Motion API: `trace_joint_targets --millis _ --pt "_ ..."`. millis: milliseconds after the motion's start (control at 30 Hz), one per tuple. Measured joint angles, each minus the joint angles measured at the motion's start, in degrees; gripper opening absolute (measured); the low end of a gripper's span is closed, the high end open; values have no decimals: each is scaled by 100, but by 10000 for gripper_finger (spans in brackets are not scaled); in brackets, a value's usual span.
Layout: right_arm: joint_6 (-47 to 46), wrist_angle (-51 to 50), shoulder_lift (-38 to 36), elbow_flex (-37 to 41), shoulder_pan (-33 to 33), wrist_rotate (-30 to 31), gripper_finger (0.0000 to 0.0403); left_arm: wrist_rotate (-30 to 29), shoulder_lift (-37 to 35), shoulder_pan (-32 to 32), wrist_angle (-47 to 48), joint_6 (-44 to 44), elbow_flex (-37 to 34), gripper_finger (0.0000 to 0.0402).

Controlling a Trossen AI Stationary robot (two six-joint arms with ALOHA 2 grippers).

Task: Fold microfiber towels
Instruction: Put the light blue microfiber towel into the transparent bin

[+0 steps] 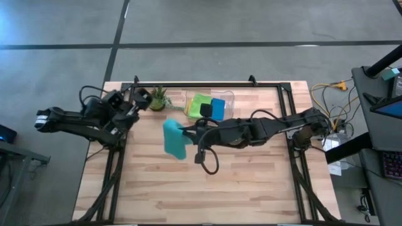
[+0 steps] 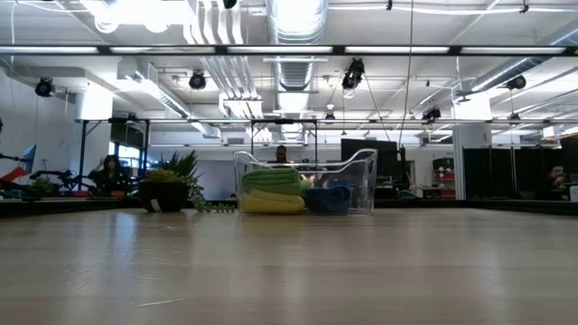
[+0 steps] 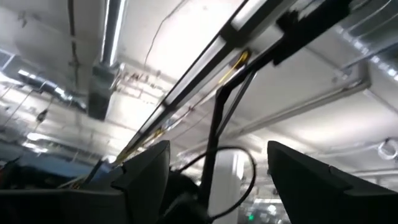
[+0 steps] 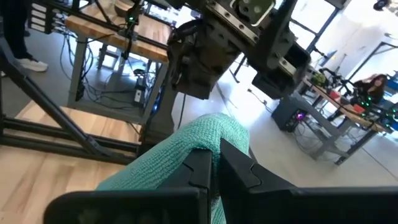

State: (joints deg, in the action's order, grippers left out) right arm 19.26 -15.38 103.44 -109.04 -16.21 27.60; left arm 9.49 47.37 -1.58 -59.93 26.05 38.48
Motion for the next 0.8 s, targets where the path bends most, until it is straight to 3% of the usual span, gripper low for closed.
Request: trace_joint_targets --millis 133,400,800 --pt "-148 -93 -11 -65 0 157 9 1 101 0 -680 217 0 254" --pt "-144 -393 -22 -150 0 258 9 -814 217 -2 -763 663 -11 253" --pt "-126 -916 -97 -148 -2 253 9 -1160 648 0 -1166 670 -4 254"
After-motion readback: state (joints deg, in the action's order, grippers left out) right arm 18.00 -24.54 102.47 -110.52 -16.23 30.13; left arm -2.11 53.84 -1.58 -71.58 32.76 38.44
